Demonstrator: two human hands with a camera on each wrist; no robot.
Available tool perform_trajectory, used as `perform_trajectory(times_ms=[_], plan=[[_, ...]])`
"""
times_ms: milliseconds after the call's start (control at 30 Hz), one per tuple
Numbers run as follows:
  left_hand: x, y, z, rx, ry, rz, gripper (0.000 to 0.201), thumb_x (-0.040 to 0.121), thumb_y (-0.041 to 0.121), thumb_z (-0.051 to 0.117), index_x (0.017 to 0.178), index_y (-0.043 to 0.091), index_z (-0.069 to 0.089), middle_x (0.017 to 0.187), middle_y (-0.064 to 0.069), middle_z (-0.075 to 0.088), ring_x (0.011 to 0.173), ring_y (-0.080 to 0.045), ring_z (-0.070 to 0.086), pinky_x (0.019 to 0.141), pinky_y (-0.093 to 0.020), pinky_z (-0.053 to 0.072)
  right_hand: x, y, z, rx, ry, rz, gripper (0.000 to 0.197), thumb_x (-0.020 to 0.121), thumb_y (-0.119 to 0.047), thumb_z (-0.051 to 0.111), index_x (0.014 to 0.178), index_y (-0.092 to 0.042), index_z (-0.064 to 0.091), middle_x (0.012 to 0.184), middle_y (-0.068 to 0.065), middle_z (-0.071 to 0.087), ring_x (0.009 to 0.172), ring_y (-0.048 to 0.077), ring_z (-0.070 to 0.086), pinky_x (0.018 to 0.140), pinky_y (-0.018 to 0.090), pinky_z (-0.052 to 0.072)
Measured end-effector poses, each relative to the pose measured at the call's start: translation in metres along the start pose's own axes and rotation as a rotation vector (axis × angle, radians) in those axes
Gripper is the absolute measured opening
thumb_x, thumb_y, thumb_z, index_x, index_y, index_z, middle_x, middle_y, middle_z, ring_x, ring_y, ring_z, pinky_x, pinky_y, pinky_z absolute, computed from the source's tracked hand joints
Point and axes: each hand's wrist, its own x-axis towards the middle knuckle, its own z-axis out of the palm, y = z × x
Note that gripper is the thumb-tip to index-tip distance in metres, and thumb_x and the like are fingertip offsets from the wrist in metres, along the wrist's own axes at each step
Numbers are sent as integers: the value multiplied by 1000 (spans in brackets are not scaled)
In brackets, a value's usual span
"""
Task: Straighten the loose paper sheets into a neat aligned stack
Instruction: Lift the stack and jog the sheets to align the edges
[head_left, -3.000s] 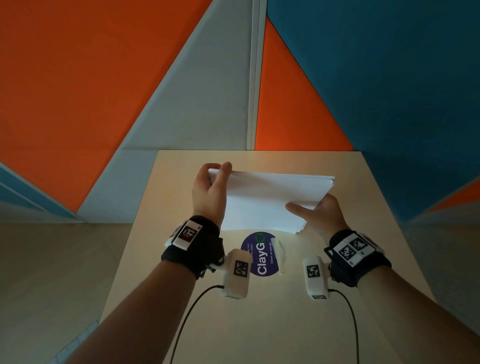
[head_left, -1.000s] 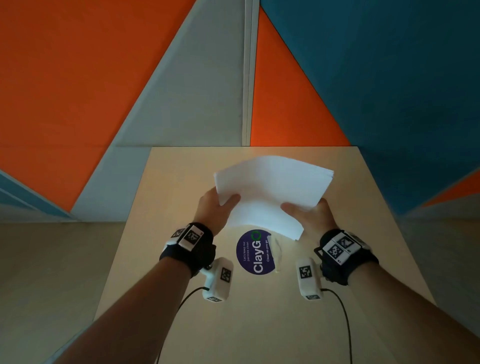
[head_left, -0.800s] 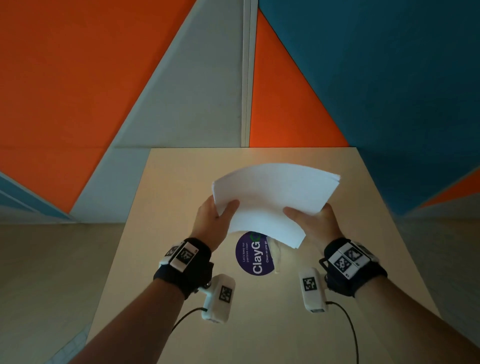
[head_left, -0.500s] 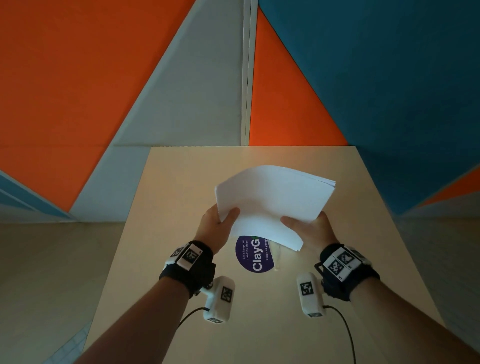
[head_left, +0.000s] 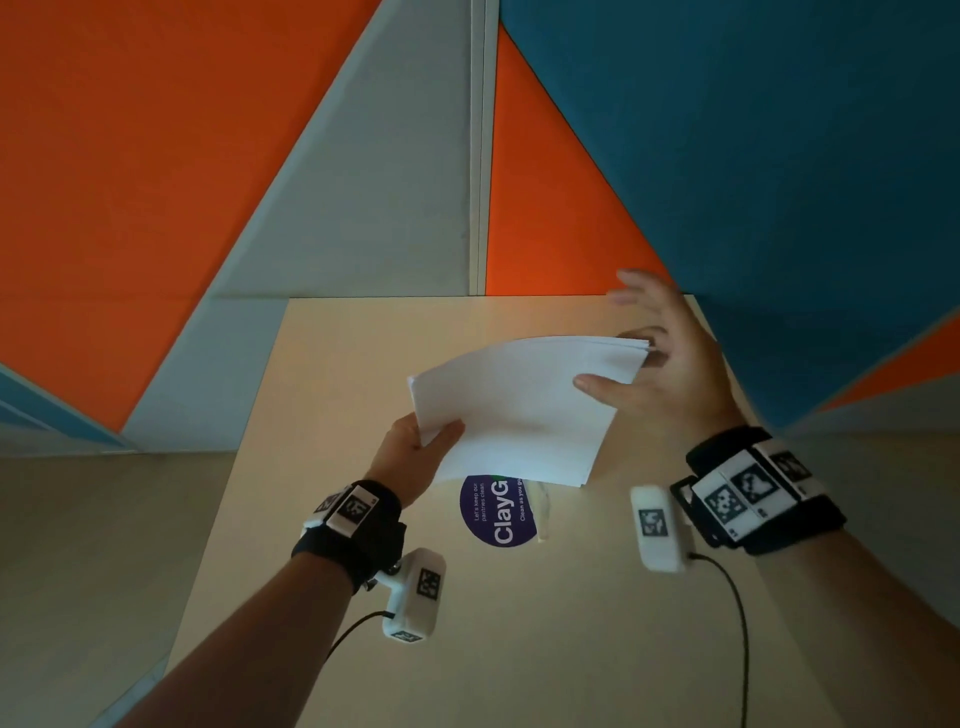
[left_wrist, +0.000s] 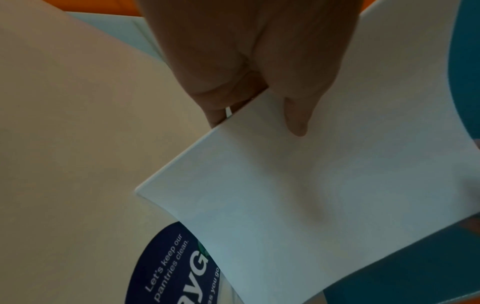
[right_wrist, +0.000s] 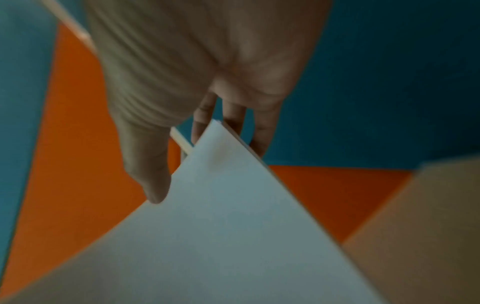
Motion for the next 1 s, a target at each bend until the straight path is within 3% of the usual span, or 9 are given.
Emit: perform_trajectory(times_ms=[100, 200, 500, 600, 700, 766, 833, 900, 1000], plan=[[-2, 3, -1, 8, -28, 18, 22, 93, 21, 59, 114, 18, 66, 104, 3, 70, 101, -20, 67, 94, -36, 51, 8, 6, 0, -291, -152, -128, 69, 71, -21, 84, 133, -25, 55, 131, -11, 57, 119, 5, 55, 100, 28, 47], [-3, 2, -1, 27, -49, 19, 25, 93, 21, 59, 116, 16, 65, 107, 1, 70, 103, -21, 67, 96, -38, 51, 5, 14, 6, -472, -220, -146, 50, 77, -24, 77, 125, -21, 62, 123, -7, 66, 109, 19, 62, 93, 36, 51], [-5, 4, 0, 20, -49, -9, 28, 92, 24, 61, 117, 12, 67, 111, -5, 71, 103, -26, 66, 96, -41, 51, 7, 17, 14, -588, -148, -225, 37, 85, -17, 67, 122, -16, 62, 116, -2, 71, 96, 27, 65, 78, 38, 53], [-5, 7, -1, -10, -29, -24, 23, 92, 22, 61, 111, 11, 69, 107, -8, 72, 101, -28, 67, 94, -42, 52, 8, 19, 15, -602, -168, -229, 41, 84, -19, 69, 124, -16, 60, 117, 0, 68, 99, 27, 63, 80, 40, 52], [-6, 10, -3, -94, -23, -37, 10, 92, 18, 61, 95, 18, 70, 95, -4, 72, 90, -26, 67, 91, -44, 53, 9, 24, 14, -377, -88, -88, 74, 76, -22, 79, 140, -18, 43, 132, -2, 56, 115, 14, 54, 93, 32, 48], [-7, 11, -4, -167, -20, -28, 15, 92, 14, 61, 87, 23, 71, 88, 3, 74, 84, -22, 68, 87, -42, 54, 9, 31, 13, -92, 22, 103, 101, 68, -21, 87, 149, -23, 26, 144, -3, 46, 120, 11, 50, 97, 26, 43], [-8, 12, -5, -248, -23, -15, 20, 92, 10, 60, 84, 24, 72, 81, 8, 76, 78, -14, 70, 77, -35, 56, 5, 36, 18, 178, 8, 293, 112, 66, -16, 88, 150, -32, 16, 145, -5, 45, 124, 12, 52, 102, 29, 41], [-9, 15, -4, -290, -25, -1, 22, 93, 8, 58, 84, 24, 71, 77, 12, 77, 73, -6, 71, 67, -24, 55, 1, 40, 23, 311, -100, 403, 104, 69, -8, 85, 148, -30, 22, 132, -8, 57, 120, 7, 57, 97, 24, 46], [-10, 18, -2, -323, -32, 0, 22, 93, 8, 58, 86, 24, 72, 81, 10, 77, 78, -10, 71, 69, -26, 55, -4, 42, 30, 258, -189, 425, 58, 74, -8, 81, 124, -21, 55, 111, -13, 69, 104, 0, 65, 92, 21, 51]])
